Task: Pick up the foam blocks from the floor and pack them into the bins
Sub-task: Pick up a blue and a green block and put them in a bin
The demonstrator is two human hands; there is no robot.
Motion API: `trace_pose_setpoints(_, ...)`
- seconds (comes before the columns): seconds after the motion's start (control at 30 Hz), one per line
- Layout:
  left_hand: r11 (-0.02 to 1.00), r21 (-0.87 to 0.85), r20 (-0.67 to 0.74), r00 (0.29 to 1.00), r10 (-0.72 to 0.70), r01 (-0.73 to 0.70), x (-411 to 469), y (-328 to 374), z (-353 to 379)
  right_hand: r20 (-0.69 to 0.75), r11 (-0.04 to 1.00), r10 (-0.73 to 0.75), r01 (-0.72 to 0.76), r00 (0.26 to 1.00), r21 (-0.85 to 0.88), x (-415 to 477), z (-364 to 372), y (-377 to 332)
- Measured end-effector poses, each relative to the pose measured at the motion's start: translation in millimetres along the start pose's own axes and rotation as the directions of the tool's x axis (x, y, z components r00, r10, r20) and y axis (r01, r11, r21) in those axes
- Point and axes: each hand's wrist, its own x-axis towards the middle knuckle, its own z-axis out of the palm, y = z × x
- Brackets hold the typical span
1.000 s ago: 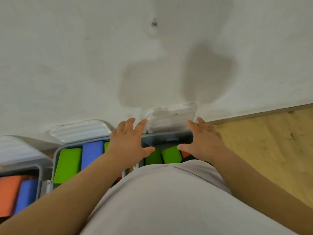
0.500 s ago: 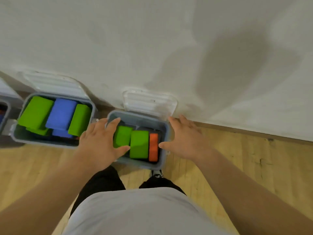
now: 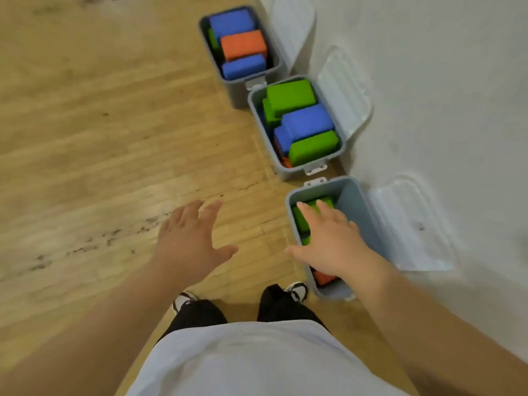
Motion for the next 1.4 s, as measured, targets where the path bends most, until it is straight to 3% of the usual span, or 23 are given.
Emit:
trace_pose_setpoints(0.13,0.947,-0.178,-0.027,0.961,-0.275,0.266,-58.9,-132.1,18.3,0.087,0.956,-0.197,0.211,0.977,-0.202,33.7,21.1,-147.2)
trace_pose_setpoints(0.27,0.797,-0.348,-0.007,0.848,-0.530,0.495,-129.7,-269.8,31.5,0.203,0.827,-0.391,0.439,0.898,-0.352,37.6,67.1,-320.9)
trace_pose_setpoints(0.33,0.747,-0.387,-0.021,0.804,-0.594,0.541,-153.9,-315.5,32.5,0.234,0.770,-0.451,0.508,0.861,-0.385,33.6,81.2,-384.5)
trace_pose_setpoints(0.57,0.413,-0.547,0.011,0.499,-0.866,0.728,-270.8,-442.6,51.2,0.433,0.426,-0.679,0.798,0.593,-0.425,-10.2,144.8,-608.6)
trace_pose_setpoints(0.7,0.210,-0.641,0.129,0.373,-0.919,0.739,-284.7,-460.5,63.1,0.509,0.228,-0.704,0.836,0.495,-0.499,-9.7,164.4,-674.1)
trace_pose_setpoints(0.8,0.120,-0.659,0.195,0.323,-0.926,0.742,-278.3,-476.2,58.8,0.558,0.147,-0.689,0.843,0.462,-0.517,3.9,167.9,-712.1)
trace_pose_setpoints(1.13,-0.047,-0.701,0.233,0.167,-0.958,0.712,-184.1,-574.0,-47.5,0.652,-0.048,-0.673,0.859,0.349,-0.509,111.4,104.8,-860.1)
trace_pose_setpoints(1.4,-0.126,-0.737,0.249,0.094,-0.964,0.664,-139.2,-652.3,-119.4,0.678,-0.114,-0.674,0.866,0.293,-0.487,167.9,68.7,-991.5)
